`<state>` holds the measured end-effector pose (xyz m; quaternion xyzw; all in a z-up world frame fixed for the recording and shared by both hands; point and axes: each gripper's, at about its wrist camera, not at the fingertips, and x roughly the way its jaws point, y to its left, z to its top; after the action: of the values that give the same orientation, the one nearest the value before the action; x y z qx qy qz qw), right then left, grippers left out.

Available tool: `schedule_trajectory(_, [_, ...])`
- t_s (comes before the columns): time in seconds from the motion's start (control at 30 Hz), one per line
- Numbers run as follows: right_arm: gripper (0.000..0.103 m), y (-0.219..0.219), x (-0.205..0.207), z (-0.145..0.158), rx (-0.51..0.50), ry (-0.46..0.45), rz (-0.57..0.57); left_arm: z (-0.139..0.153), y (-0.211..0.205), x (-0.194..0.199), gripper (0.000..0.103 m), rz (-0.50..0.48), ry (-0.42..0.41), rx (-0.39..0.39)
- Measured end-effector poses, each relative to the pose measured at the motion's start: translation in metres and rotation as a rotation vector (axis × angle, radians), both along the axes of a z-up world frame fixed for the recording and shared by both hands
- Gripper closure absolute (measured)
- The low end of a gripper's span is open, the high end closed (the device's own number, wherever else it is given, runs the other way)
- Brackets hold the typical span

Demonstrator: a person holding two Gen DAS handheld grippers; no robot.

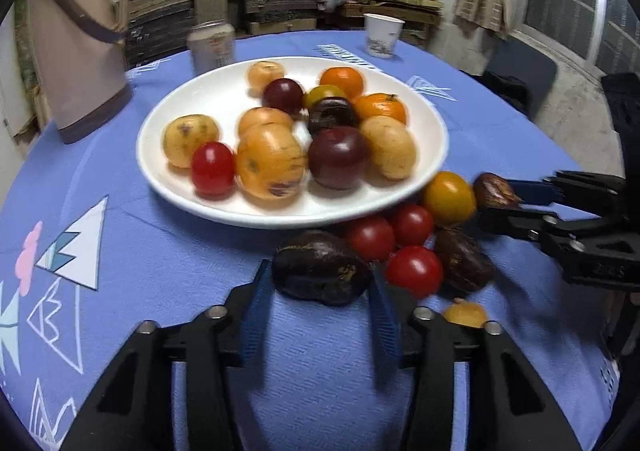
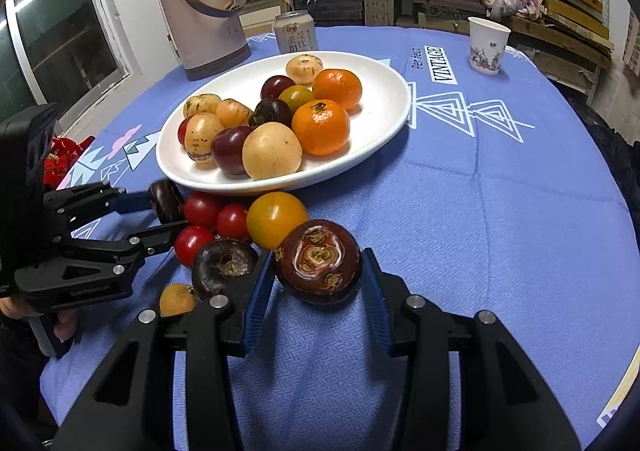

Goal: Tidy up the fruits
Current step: 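Grasp a dark brown fruit with the left tool while the right tool grasps a dark plum, then carry the brown fruit and dark plum onto the plate and open both tools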

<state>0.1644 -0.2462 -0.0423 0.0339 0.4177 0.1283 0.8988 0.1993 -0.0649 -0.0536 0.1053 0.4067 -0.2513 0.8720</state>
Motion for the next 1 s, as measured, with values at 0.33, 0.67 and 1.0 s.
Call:
schedule_trajectory(0.33, [0.060, -0.012, -0.006, 0.016, 0.073, -0.080, -0.017, 0.030, 0.013, -0.021, 0.056, 0.039, -0.089, -0.046])
schedule_trajectory(0.67, [0.060, -0.004, -0.026, 0.070, 0.118, -0.237, -0.014, 0.078, 0.029, -0.025, 0.056, 0.108, -0.147, -0.082])
schedule_trajectory(1.0, [0.060, 0.030, 0.019, 0.106, 0.051, -0.257, 0.014, 0.101, 0.013, 0.011, 0.055, 0.141, -0.147, -0.136])
